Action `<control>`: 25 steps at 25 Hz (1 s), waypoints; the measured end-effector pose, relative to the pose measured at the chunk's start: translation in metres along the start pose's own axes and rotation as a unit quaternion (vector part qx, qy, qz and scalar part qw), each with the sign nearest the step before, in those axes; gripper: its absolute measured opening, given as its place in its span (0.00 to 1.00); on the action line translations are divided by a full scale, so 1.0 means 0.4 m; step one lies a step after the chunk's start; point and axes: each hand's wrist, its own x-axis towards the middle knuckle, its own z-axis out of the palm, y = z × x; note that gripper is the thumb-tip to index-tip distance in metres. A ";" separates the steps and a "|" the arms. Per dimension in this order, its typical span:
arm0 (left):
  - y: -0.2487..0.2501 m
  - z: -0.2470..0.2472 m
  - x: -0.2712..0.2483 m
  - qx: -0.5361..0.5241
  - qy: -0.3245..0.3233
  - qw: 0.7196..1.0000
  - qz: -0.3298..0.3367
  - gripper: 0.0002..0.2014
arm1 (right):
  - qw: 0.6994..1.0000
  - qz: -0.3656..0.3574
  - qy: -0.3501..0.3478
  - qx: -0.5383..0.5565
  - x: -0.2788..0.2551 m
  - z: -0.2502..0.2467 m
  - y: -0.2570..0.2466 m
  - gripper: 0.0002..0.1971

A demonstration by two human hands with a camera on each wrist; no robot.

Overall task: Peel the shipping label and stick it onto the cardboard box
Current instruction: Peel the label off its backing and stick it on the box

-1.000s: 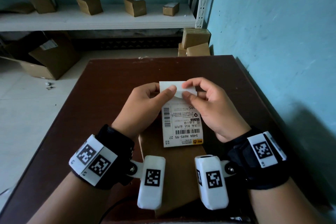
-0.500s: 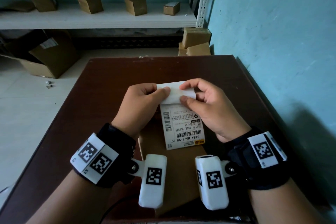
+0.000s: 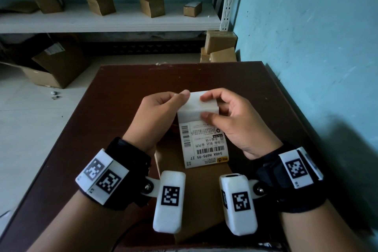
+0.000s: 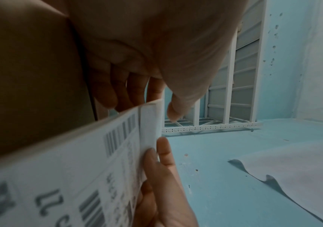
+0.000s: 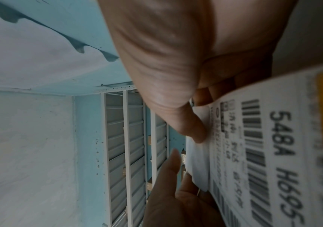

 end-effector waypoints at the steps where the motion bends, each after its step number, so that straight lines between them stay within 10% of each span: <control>1: 0.002 -0.001 0.000 0.009 -0.010 1.000 0.000 0.20 | 1.000 0.000 0.006 0.000 0.000 -0.001 0.000 0.13; 25: -0.005 0.010 0.000 0.016 -0.031 0.999 0.030 0.08 | 0.999 -0.001 0.028 0.016 0.003 0.002 0.004 0.09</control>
